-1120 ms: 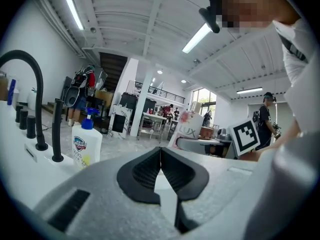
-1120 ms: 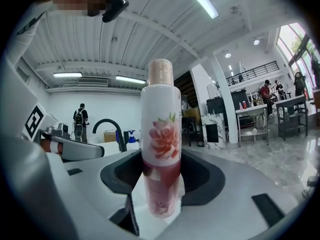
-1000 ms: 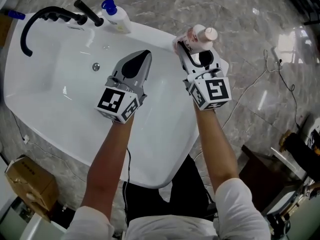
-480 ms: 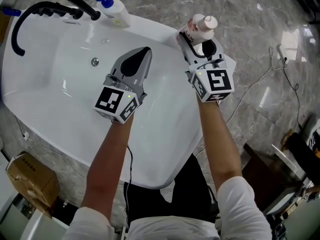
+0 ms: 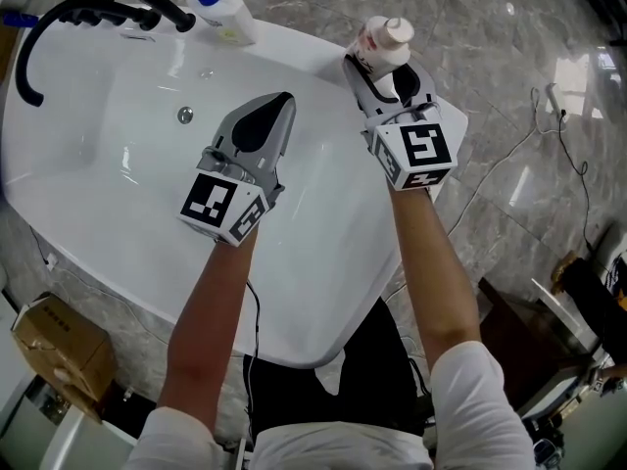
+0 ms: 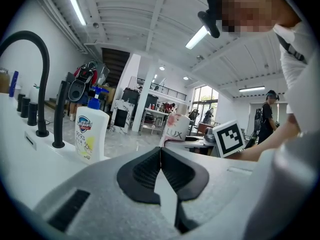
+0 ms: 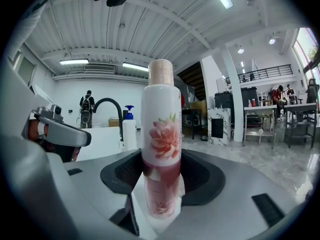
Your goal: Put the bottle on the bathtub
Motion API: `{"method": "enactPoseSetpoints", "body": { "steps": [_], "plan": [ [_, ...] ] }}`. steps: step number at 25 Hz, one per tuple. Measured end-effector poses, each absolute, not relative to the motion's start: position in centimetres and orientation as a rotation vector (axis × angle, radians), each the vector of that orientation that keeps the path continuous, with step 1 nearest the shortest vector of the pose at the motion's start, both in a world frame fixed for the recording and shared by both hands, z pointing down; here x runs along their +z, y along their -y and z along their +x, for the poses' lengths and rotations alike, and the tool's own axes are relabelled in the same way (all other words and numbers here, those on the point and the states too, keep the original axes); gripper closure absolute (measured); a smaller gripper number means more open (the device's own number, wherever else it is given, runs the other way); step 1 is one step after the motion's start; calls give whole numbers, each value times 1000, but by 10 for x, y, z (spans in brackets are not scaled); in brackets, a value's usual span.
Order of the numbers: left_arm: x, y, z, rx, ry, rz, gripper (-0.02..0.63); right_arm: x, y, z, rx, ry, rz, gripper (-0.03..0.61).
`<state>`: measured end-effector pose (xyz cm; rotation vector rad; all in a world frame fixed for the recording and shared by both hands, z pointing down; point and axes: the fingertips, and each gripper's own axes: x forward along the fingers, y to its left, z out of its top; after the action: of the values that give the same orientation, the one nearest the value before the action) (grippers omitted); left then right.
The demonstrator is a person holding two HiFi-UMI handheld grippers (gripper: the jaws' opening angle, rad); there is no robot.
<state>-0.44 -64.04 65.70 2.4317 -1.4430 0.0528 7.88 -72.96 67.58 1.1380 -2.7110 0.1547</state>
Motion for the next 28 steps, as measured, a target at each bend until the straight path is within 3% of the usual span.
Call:
{"method": "enactPoseSetpoints", "body": {
  "steps": [17,26,28],
  "plan": [
    [664,609,-12,44,1435,2382,597,682,723,77,122,2705,1121,353],
    [677,565,7,64,1366,2365,597,685,677,111,195,2634,1255,354],
    [679,550,8,54,1360,2349,597,682,655,118,218,2636,1278,414]
  ]
}}
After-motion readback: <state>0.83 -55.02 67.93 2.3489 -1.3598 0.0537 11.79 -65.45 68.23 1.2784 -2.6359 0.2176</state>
